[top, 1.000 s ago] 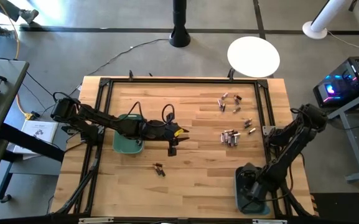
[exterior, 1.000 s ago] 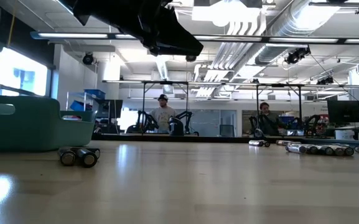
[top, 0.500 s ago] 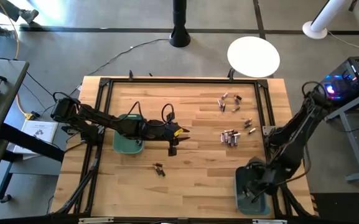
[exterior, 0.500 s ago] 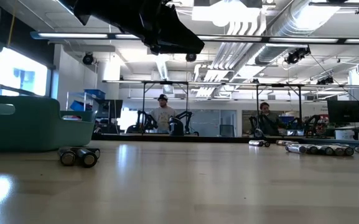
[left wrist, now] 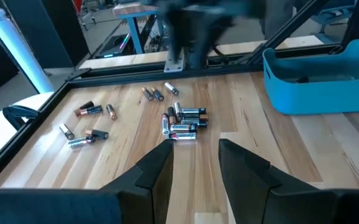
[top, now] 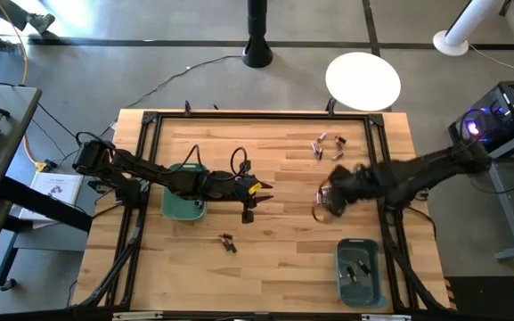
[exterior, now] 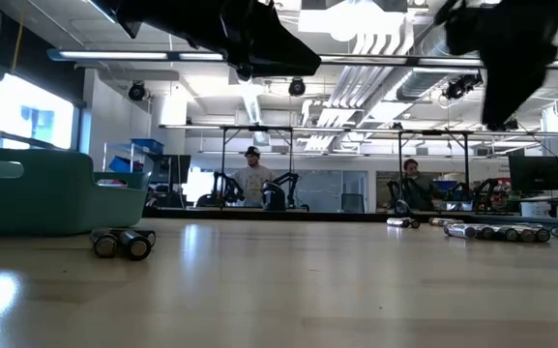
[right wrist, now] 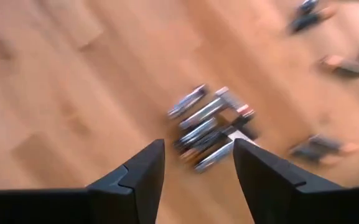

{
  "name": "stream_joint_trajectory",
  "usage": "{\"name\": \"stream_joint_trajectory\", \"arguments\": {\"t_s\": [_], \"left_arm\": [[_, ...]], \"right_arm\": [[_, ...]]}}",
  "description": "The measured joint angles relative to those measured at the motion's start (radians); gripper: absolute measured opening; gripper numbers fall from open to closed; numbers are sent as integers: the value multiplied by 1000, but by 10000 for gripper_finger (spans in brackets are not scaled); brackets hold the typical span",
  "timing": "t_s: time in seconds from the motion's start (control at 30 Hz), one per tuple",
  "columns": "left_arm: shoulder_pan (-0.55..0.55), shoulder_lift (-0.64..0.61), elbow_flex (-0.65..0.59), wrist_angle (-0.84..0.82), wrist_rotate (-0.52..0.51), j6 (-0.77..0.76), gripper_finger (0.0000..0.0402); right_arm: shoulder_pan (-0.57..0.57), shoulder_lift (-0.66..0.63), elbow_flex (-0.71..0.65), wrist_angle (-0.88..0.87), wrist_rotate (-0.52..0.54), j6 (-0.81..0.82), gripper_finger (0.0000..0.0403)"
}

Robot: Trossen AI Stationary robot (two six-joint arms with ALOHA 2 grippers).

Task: Sort batteries
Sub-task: Put the black battery into the blue bin

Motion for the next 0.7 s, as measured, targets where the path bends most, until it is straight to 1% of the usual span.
{"name": "stream_joint_trajectory", "arguments": {"t_s": [0.13,0.23,0.37,0.5,0.63,0.7], "left_arm": [[0,0,0,-2,0,4,119],[0,0,0,-6,0,6,119],[0,0,0,-9,0,7,119],[0,0,0,-9,0,8,119],[-3,0,0,-17,0,8,119],[-5,0,0,-24,0,1,119]], "right_arm": [[-204,41,0,-12,-72,-236,213],[-287,98,-1,-22,-120,-367,223],[-317,190,-1,-21,-115,-485,224],[-317,272,-7,-8,-116,-525,224],[-317,300,-112,90,-118,-553,224],[-321,298,-162,100,-92,-552,224]]}}
